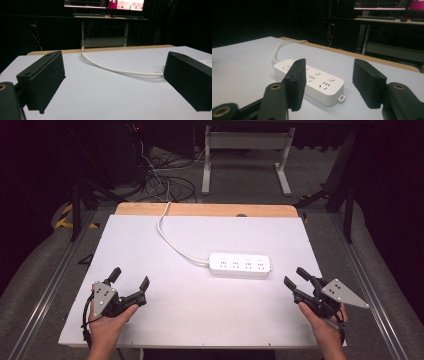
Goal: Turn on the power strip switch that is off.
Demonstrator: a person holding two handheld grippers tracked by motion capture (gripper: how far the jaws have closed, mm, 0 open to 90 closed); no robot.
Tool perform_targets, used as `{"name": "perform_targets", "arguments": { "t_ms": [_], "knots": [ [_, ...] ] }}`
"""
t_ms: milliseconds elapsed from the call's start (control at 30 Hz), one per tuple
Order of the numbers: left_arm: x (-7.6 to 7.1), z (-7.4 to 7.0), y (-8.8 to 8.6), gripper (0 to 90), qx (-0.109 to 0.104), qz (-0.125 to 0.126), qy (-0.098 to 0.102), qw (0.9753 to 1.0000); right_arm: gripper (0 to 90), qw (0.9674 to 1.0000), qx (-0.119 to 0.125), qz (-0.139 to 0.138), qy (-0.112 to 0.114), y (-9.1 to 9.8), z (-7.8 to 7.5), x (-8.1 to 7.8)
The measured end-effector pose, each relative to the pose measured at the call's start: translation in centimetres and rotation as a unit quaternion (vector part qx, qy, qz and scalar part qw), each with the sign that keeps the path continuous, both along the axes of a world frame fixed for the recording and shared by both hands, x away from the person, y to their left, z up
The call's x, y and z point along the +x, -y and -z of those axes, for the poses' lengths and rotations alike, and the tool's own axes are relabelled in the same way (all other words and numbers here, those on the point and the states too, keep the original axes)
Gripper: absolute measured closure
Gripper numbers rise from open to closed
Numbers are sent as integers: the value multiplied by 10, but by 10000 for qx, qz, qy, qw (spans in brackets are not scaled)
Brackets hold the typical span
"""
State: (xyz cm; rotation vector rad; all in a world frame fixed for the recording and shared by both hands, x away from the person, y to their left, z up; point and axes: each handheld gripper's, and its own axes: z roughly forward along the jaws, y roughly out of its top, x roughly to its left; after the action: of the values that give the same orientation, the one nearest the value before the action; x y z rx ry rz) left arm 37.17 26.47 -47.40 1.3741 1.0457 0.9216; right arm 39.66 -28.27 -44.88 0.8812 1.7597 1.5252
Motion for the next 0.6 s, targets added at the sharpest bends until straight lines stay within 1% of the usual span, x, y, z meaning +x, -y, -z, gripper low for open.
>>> {"name": "perform_targets", "arguments": {
  "t_ms": [67, 100, 133, 167, 267, 300, 333, 367, 400, 433, 467, 533, 600],
  "knots": [
    [0, 0, 0, 44, -6, -12, -6, 10000, 550, 10000, -73, -40, 48, -1, -1, -1],
    [0, 0, 0, 44, -3, -9, -8, 10000, 609, 9999, -80, -98, 48, -1, -1, -1],
    [0, 0, 0, 44, 19, 1, -9, 10000, 609, 9999, -80, -98, 48, -1, -1, -1],
    [0, 1, 0, 45, 29, 21, -21, 10000, 675, 9998, -68, -166, 56, -2, -2, -1],
    [1, 1, 0, 47, 10, 12, -29, 10000, 802, 9998, -30, -207, 52, -1, -4, -2],
    [1, 1, 0, 47, 10, 12, -29, 10000, 834, 9997, 2, -240, 29, -1, -5, -2],
    [1, 1, 0, 47, 8, 10, -25, 10000, 834, 9997, 2, -240, 29, -1, -5, -2],
    [0, 1, 0, 49, 10, 19, -30, 10000, 899, 9995, 29, -303, -32, 0, -7, -2],
    [0, 1, 0, 49, 4, 18, -25, 10000, 899, 9995, 29, -303, -32, 0, -7, -2],
    [0, 1, 0, 50, -6, 17, -28, 10000, 900, 9993, 32, -370, -109, 0, -8, -2],
    [0, 1, 0, 51, -6, 17, -28, 10000, 900, 9992, 2, -381, -128, -1, -8, -1],
    [0, 1, 0, 51, -21, 20, -26, 10000, 900, 9990, -117, -421, -130, -4, -9, -1],
    [0, 1, 0, 53, -19, 24, -28, 10000, 900, 9988, -125, -446, -153, -5, -9, -1]
  ]
}}
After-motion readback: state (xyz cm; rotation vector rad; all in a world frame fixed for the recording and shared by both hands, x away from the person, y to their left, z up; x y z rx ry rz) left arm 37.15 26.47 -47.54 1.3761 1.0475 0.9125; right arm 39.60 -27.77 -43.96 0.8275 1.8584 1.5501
